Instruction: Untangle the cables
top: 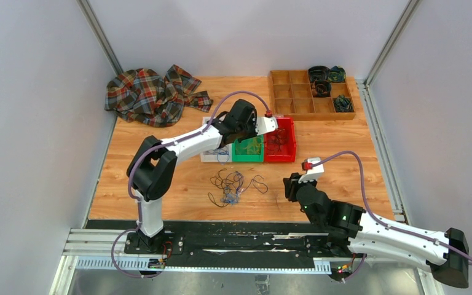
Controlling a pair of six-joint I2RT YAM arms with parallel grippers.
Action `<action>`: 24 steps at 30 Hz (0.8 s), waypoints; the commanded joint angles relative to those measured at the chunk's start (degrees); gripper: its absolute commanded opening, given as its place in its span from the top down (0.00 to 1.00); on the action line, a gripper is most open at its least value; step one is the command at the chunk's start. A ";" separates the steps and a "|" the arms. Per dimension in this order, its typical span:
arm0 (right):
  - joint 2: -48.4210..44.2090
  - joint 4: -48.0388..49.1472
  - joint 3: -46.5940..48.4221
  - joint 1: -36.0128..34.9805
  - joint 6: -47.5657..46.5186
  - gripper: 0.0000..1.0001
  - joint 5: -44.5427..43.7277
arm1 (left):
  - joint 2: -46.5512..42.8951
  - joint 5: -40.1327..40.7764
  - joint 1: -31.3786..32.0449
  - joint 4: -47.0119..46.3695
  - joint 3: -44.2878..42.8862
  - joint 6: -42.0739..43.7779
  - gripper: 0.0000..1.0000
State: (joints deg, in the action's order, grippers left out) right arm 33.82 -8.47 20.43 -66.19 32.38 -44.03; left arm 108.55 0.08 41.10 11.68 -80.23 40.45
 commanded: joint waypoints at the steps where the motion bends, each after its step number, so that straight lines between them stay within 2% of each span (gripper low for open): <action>1: -0.25 -1.86 1.88 1.10 2.60 0.70 -1.61 | 1.91 -1.89 0.56 -1.92 0.36 -1.07 1.00; 9: -0.53 -4.04 3.00 1.98 4.42 0.70 -0.18 | 4.70 -1.41 0.56 -1.65 0.52 -1.51 0.99; 11: -0.28 -4.97 3.76 2.18 4.21 0.70 0.00 | 5.06 -0.37 0.56 -1.11 -0.14 -1.61 0.95; 14: -0.10 -6.36 5.07 2.46 3.45 0.70 0.14 | 4.28 -0.44 -0.20 2.43 -3.98 -4.80 0.75; 18: -1.06 -7.16 5.90 2.64 3.27 0.69 -0.16 | 1.11 -6.91 -2.23 10.56 -11.32 -7.64 0.42; 24: -0.90 -7.33 7.17 3.17 1.12 0.68 0.19 | -1.42 -12.17 -3.46 22.22 -16.95 -6.14 0.22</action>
State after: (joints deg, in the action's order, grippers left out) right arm 33.15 -14.59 25.04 -64.07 34.76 -43.46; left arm 110.48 -6.57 38.39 24.62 -93.78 34.44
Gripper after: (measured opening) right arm 0.313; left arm 0.730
